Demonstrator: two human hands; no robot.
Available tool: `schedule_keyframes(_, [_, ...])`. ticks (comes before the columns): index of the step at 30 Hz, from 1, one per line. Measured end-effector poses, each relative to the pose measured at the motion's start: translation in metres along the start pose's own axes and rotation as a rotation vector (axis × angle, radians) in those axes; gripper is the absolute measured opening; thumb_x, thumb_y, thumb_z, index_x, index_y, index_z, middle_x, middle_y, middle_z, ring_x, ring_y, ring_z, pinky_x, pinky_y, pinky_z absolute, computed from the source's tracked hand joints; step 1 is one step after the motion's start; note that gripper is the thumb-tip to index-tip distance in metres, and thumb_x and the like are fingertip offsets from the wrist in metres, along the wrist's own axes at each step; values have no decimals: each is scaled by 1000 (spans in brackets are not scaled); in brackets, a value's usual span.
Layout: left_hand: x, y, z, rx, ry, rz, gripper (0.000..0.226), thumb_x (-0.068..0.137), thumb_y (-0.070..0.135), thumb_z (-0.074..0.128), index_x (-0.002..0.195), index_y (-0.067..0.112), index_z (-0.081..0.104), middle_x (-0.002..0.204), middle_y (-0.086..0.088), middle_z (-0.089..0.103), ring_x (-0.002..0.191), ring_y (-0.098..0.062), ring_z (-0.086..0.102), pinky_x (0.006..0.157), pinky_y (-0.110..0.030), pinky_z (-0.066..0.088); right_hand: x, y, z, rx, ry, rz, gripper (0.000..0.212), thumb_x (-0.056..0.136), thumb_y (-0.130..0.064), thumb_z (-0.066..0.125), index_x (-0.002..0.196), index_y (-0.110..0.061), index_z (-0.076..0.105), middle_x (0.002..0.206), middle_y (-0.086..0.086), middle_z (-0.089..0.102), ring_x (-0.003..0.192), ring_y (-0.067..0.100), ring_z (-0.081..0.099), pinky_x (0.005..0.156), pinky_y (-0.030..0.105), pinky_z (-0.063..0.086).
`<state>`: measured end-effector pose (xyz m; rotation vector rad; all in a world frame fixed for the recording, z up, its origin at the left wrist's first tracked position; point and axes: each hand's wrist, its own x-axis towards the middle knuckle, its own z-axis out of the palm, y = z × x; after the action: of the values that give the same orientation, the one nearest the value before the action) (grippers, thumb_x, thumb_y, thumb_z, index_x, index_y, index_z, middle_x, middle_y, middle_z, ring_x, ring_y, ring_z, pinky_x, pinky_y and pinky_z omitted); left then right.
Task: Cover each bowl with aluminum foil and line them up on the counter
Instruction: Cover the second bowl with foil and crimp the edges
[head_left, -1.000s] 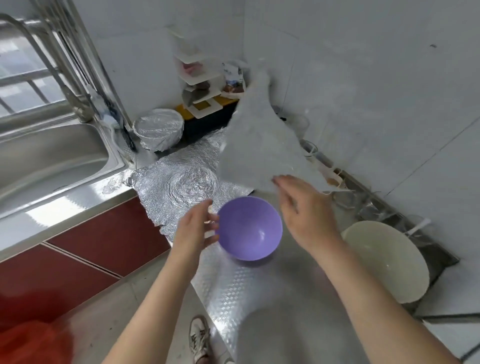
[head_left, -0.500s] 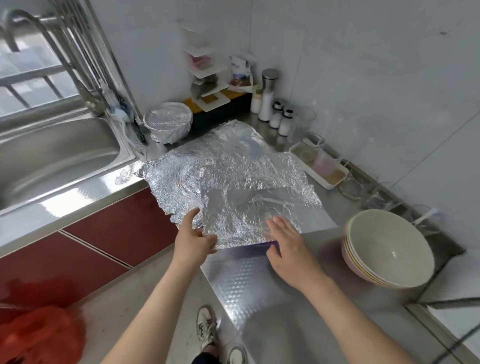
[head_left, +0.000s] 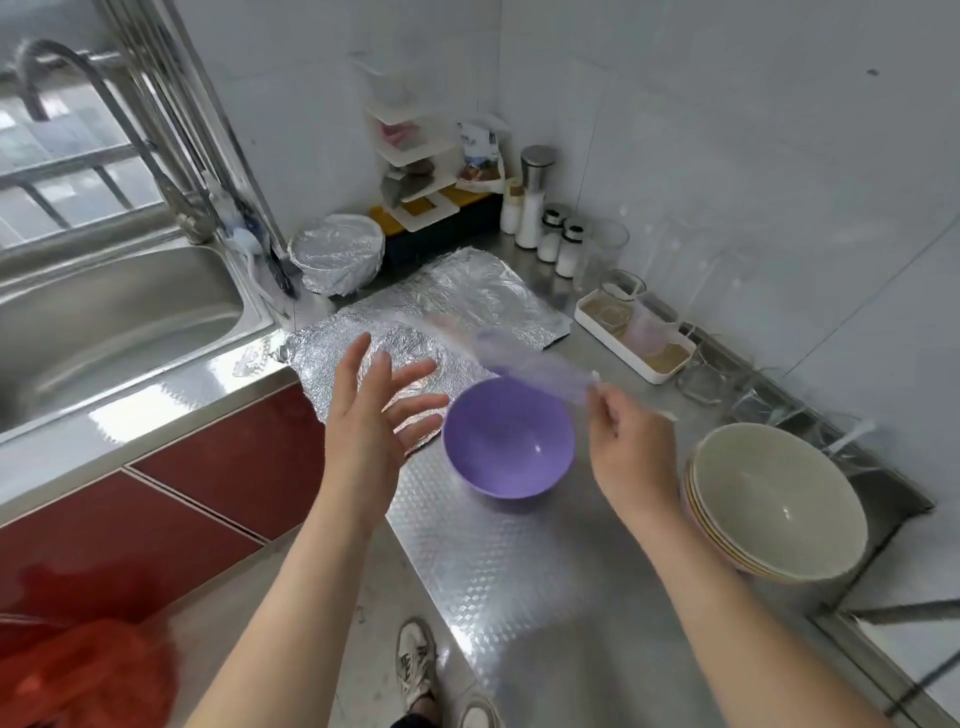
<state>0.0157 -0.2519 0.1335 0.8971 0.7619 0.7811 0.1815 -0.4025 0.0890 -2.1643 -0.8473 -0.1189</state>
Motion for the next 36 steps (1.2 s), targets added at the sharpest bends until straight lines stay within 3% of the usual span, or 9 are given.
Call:
schedule_keyframes(2, [-2, -7, 2, 144, 4, -3, 33, 97, 26, 56, 130, 29, 49, 107, -10, 70, 78, -17, 65, 61, -26, 54, 17, -5, -5, 285, 45, 220, 36, 98, -22, 54, 67, -3, 55, 50, -6, 43, 51, 6, 43, 56, 30, 42])
schedule_keyframes(6, [-13, -48, -2, 468, 4, -111, 32, 91, 27, 66, 121, 23, 57, 116, -7, 63, 91, -12, 62, 76, -29, 53, 24, -20, -13, 1220, -13, 739, 16, 96, -16, 56, 85, -10, 65, 86, 0, 69, 81, 17, 67, 76, 34, 59])
schedule_keyframes(10, [-28, -70, 6, 435, -101, -245, 82, 67, 57, 80, 133, 20, 49, 112, 3, 64, 96, -6, 63, 94, -36, 50, 3, -26, -3, 1573, -30, 1022, 8, 94, -10, 56, 93, -8, 63, 78, 3, 73, 69, 13, 71, 65, 30, 60])
schedule_keyframes(15, [-20, -84, 4, 235, 4, -300, 63, 73, 27, 82, 127, 22, 49, 114, -5, 69, 94, -15, 64, 74, -30, 49, -24, -28, 15, 1600, -82, 1164, 11, 95, -8, 52, 93, -2, 62, 73, 7, 73, 63, 14, 70, 60, 26, 59])
schedule_keyframes(20, [-13, -82, -14, 410, 187, -197, 80, 83, 7, 75, 149, 8, 30, 118, -9, 57, 83, -12, 59, 68, -22, 46, -32, -6, 17, 1328, -82, 1219, 5, 91, -13, 62, 87, -14, 60, 72, 2, 61, 58, 9, 55, 41, 17, 46])
schedule_keyframes(27, [3, -76, -42, 682, 222, -187, 70, 84, 2, 71, 146, 6, 37, 75, -4, 47, 63, -14, 50, 70, -32, 45, -32, 29, 11, 1140, -44, 1224, 8, 91, -7, 61, 84, -11, 60, 75, 4, 58, 63, 11, 55, 38, 15, 40])
schedule_keyframes(31, [15, -77, -49, 734, 220, -163, 70, 84, 8, 72, 145, 15, 40, 117, -29, 55, 105, -36, 61, 95, -49, 50, -36, 35, 10, 1135, -63, 1242, 12, 90, -2, 61, 80, -8, 58, 73, 7, 60, 58, 10, 59, 41, 14, 44])
schedule_keyframes(34, [20, -78, -51, 779, 195, -183, 67, 87, 2, 64, 146, 17, 37, 126, -25, 52, 81, -26, 62, 86, -44, 54, -42, 37, 8, 1128, -105, 1252, 10, 90, -1, 61, 81, -5, 58, 75, 8, 60, 66, 13, 57, 41, 14, 44])
schedule_keyframes(36, [22, -79, -54, 868, 207, -164, 70, 86, -2, 58, 148, 18, 33, 123, -22, 53, 88, -32, 62, 86, -45, 53, -46, 37, 7, 1103, -119, 1245, 10, 90, 0, 61, 80, -4, 59, 74, 9, 61, 67, 14, 57, 41, 15, 45])
